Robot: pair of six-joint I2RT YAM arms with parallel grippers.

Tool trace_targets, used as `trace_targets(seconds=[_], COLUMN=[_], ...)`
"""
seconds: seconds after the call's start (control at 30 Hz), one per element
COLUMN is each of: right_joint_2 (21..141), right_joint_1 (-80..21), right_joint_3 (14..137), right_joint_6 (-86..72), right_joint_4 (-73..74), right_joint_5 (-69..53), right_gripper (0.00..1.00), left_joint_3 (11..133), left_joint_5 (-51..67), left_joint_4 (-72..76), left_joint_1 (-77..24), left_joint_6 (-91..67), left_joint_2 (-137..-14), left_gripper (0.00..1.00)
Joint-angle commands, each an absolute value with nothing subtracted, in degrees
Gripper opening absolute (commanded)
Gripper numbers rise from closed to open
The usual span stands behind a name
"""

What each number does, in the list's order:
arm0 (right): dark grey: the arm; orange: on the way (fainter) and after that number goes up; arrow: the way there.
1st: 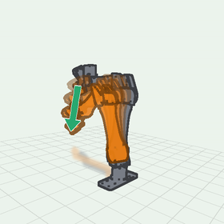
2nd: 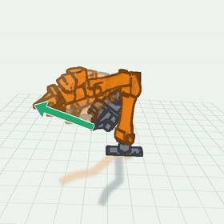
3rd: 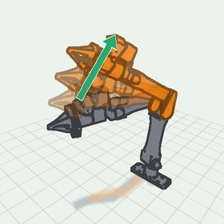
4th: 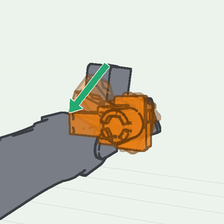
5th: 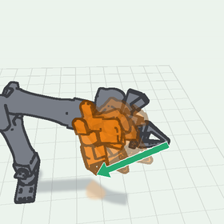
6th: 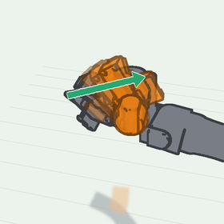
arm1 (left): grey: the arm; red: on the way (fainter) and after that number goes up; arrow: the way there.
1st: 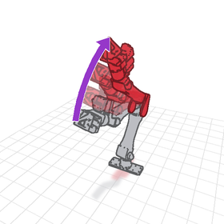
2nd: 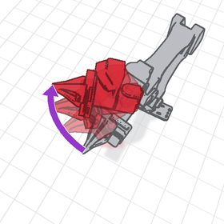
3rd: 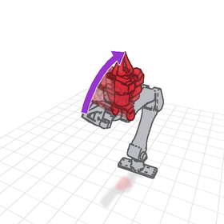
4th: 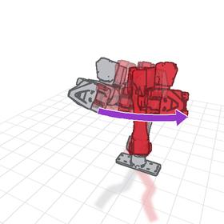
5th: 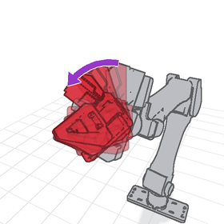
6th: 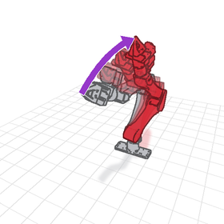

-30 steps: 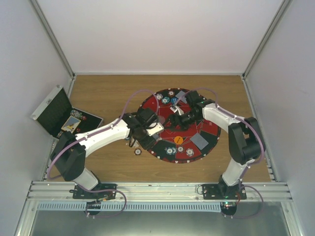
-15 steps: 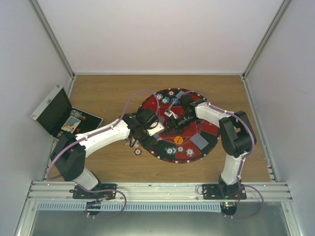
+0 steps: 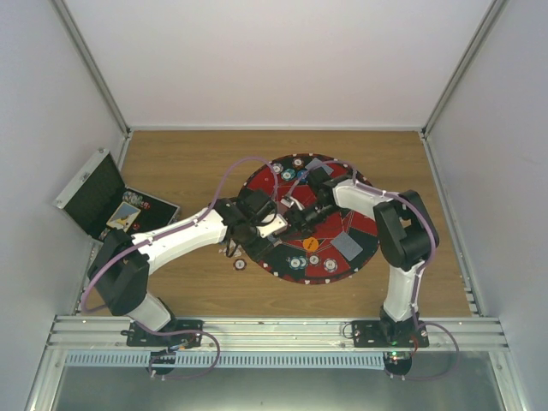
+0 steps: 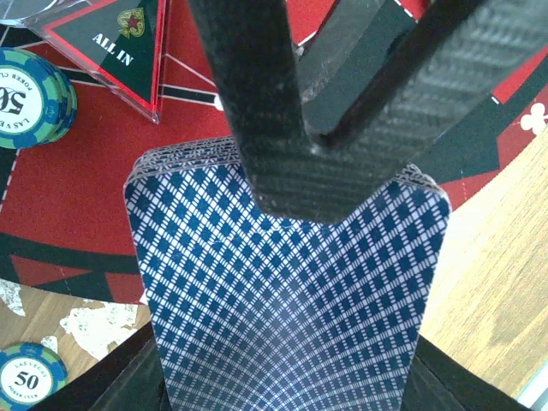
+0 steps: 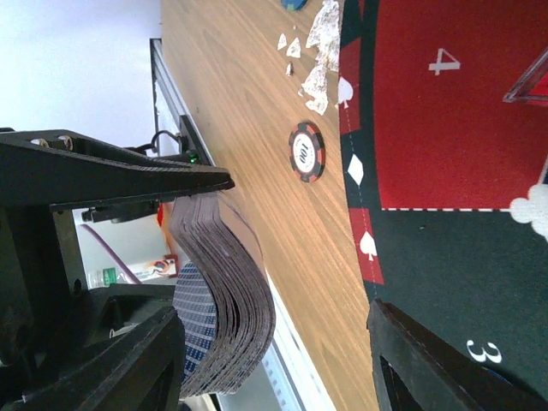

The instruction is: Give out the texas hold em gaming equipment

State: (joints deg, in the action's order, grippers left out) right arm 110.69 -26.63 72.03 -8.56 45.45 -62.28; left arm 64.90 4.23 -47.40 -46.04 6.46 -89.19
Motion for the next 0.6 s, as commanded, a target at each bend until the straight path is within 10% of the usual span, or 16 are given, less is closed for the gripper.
trace_targets(seconds=[0.0, 0.57], right_joint_2=[112.6, 113.93], right_joint_1=[-27.77, -28.35], right_joint_3=[73.1, 75.19], right_joint_6=[-6.7, -5.33], right_joint_4=[46.95, 49.62], right_joint_5=[-64.41, -58.84], right_gripper=[0.59, 0.42], left_joint_3=[64.75, 64.27], left_joint_5=[5.19, 4.87], left_joint_4=[-45.71, -45.51], left_joint_1=[-46.71, -46.85], left_joint_6=[6.1, 5.45], left_joint_2=[-87.67, -87.49], left_gripper=[0.55, 0.54])
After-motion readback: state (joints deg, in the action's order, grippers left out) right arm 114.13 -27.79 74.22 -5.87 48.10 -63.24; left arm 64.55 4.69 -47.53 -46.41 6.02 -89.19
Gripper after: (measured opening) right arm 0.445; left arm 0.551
